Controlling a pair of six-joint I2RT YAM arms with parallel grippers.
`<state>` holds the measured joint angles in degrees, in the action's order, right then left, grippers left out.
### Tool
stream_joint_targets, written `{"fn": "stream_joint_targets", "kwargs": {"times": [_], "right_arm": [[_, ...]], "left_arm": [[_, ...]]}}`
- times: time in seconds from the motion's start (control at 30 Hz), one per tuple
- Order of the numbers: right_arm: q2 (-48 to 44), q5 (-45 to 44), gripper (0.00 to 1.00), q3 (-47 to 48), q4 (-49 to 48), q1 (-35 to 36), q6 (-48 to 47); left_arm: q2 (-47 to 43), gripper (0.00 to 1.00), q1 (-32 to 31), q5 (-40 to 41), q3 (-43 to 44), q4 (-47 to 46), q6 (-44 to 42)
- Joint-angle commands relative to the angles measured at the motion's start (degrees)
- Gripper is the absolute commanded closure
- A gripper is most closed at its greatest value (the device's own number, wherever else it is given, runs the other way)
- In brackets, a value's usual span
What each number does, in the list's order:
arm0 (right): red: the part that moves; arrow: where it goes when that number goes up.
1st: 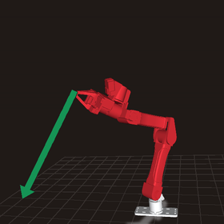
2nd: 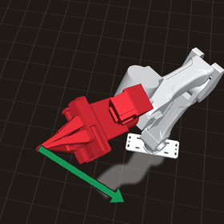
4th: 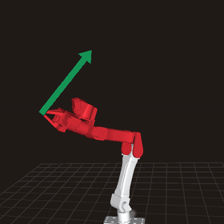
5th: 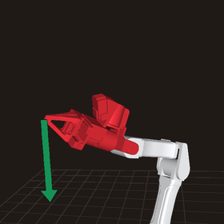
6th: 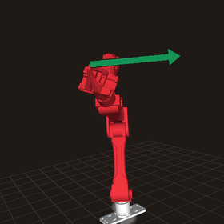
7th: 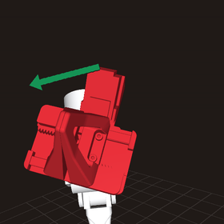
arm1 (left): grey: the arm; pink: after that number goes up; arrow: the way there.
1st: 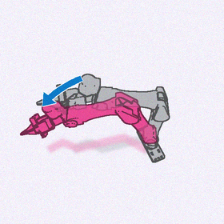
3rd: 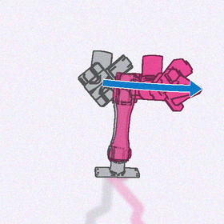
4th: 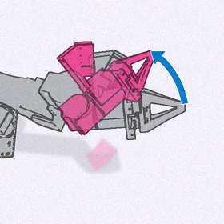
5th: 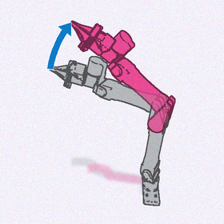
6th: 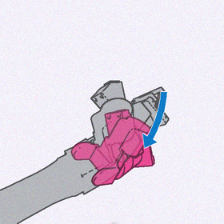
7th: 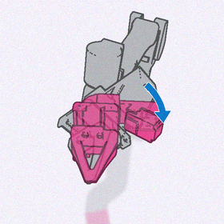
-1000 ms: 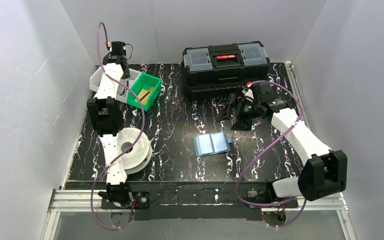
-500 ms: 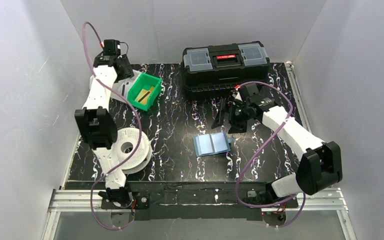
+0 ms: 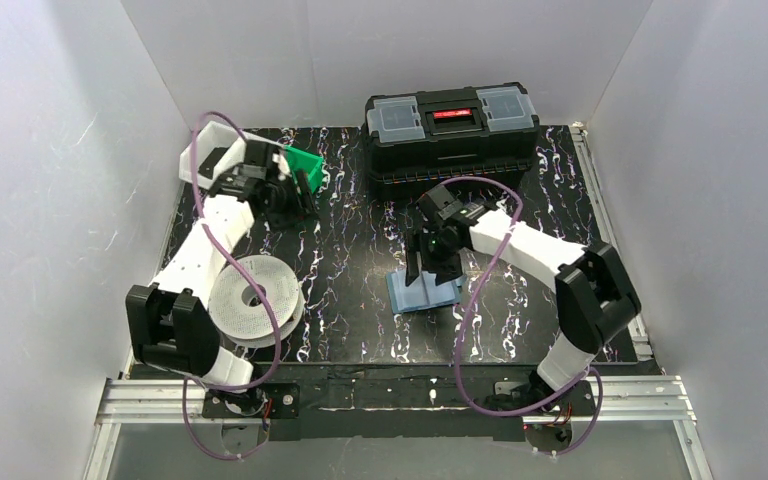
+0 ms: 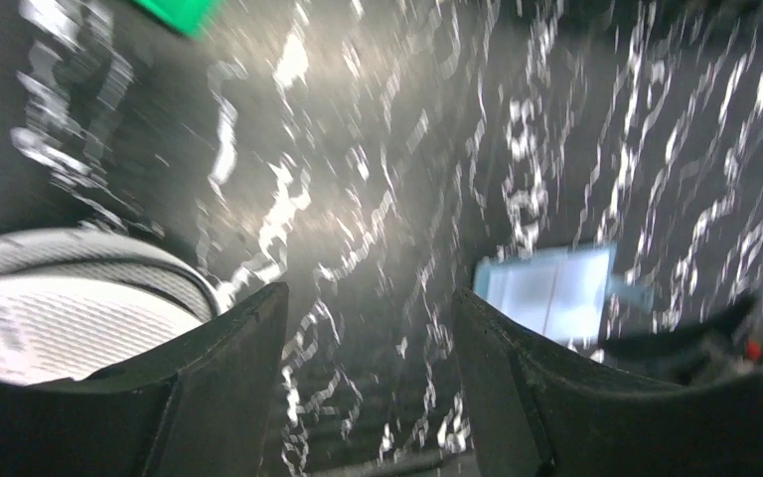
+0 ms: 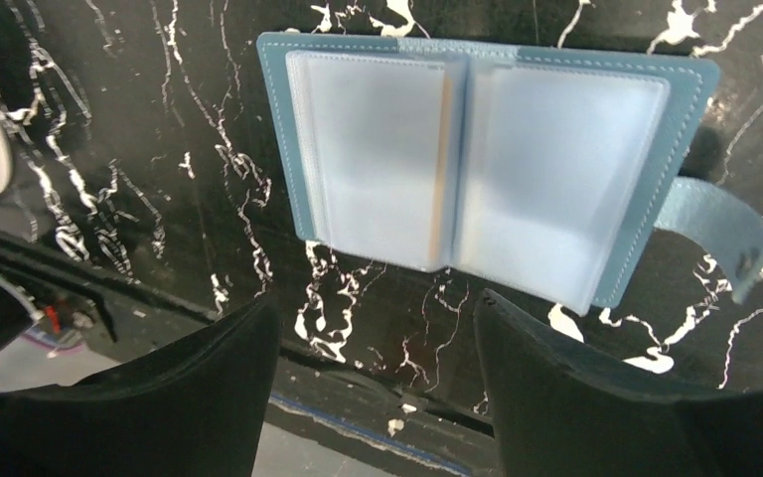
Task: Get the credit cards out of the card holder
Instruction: Remove the credit card from the card holder.
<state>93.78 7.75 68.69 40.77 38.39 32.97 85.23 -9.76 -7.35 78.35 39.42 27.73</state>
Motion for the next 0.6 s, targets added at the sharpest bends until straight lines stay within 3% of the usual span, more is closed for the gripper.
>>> {"fn": "stream_joint_targets", "kwargs": {"times": [0.0,0.23,0.53,0.57], "right_arm": [[3.45,-5.31,0.25,4.14,1.37,2.07,-0.53],[11.30,-11.26,0.31,8.70,4.52,5.69,0.31],[17.24,-8.61,0.40,8.81,3.59,6.79,2.49],[17.88,-8.18,0.45,8.41,3.49,6.79,2.94]], "left_arm": [[-4.04,0.40,-5.14,-5.59,-6.25,-0.32,3.95],[-7.68,0.40,-9.14,-7.41,-13.53,-3.32,6.63],[-8.38,0.41,-9.55,-8.65,-16.73,-4.28,6.87],[-8.17,0.41,-10.07,-8.73,-16.84,-4.44,6.95]]}}
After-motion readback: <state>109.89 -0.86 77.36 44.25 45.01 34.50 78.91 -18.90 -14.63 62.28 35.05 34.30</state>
